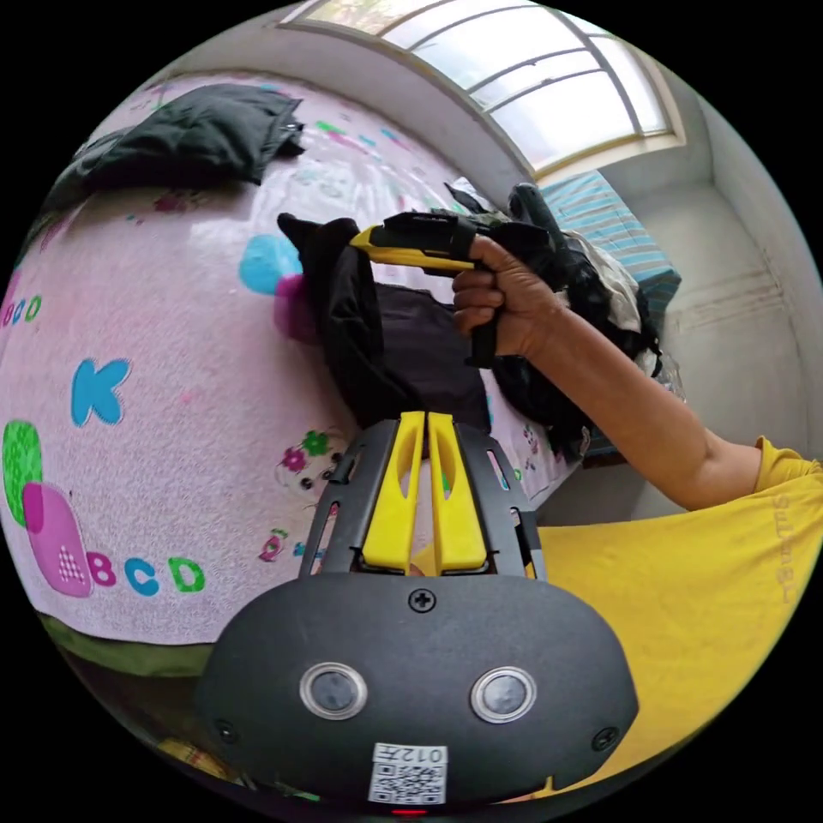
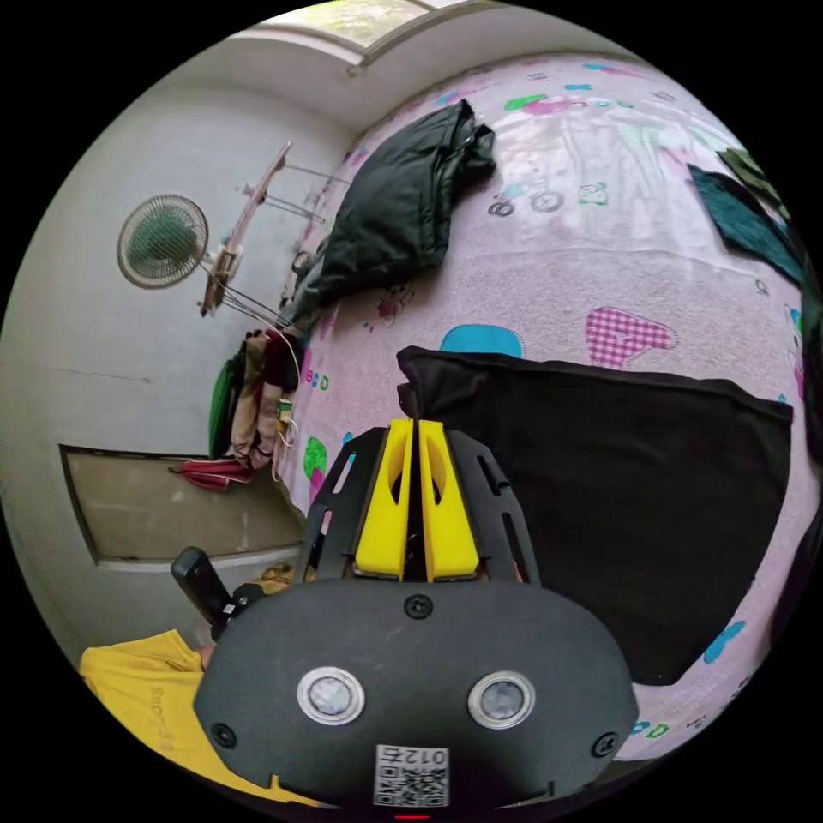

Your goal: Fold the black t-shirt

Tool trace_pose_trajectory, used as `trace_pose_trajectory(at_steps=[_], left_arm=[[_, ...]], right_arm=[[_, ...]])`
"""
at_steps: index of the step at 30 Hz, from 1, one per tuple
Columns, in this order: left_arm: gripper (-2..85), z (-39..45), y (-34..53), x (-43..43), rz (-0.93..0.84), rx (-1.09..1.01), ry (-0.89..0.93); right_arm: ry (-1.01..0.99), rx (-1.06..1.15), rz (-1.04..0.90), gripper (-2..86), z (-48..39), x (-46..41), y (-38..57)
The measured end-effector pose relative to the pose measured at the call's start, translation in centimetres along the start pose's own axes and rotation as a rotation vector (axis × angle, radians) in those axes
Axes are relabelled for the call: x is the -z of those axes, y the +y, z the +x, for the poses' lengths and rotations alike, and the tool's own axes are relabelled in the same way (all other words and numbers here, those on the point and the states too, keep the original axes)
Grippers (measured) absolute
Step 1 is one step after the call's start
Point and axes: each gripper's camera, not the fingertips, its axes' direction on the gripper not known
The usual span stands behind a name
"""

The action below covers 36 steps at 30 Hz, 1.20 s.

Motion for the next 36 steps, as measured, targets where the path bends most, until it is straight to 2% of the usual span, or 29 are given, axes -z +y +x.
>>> trace_pose_trajectory(at_steps=[5, 9, 15, 19, 21, 23, 27, 32, 36], left_arm=[[-0.2, 6.8, -4.6, -6.7, -0.086, -0.113, 0.067], [-0.2, 11.8, -8.3, -15.5, -0.209, -0.179, 0.077], [-0.2, 13.7, -9.8, -28.4, -0.408, -0.121, 0.049], [-0.1, 15.2, -10.0, -31.1, -0.398, -0.11, 0.025], [-0.1, 15.8, -10.2, -31.2, -0.352, -0.124, 0.034], [-0.1, 16.1, -10.5, -31.9, -0.34, -0.13, 0.034], [-0.1, 15.7, -10.2, -36.4, -0.463, -0.097, 0.014], [-0.1, 16.9, -9.8, -39.5, -0.494, -0.165, 0.029], [0.2, 18.4, -9.8, -39.8, -0.449, -0.208, -0.057]], right_arm=[[-0.079, -0.084, 0.106, 0.6, 5.4, 13.2, 2.4], [-0.07, -0.157, 0.131, 0.6, 11.2, 21.0, 4.7], [-0.141, -0.278, 0.076, 0.6, 17.0, 24.2, 8.0], [-0.197, -0.228, 0.077, 0.7, 15.5, 26.3, 8.9], [-0.2, -0.091, 0.097, 0.7, 12.2, 28.3, 8.8], [-0.101, 0.013, 0.103, 0.7, 9.6, 29.4, 9.1], [0.131, -0.08, 0.012, 0.9, 9.6, 28.3, 11.0], [0.165, -0.08, 0.047, 1.0, 7.8, 29.7, 13.1], [0.119, -0.055, 0.114, 1.0, 5.0, 31.8, 14.4]])
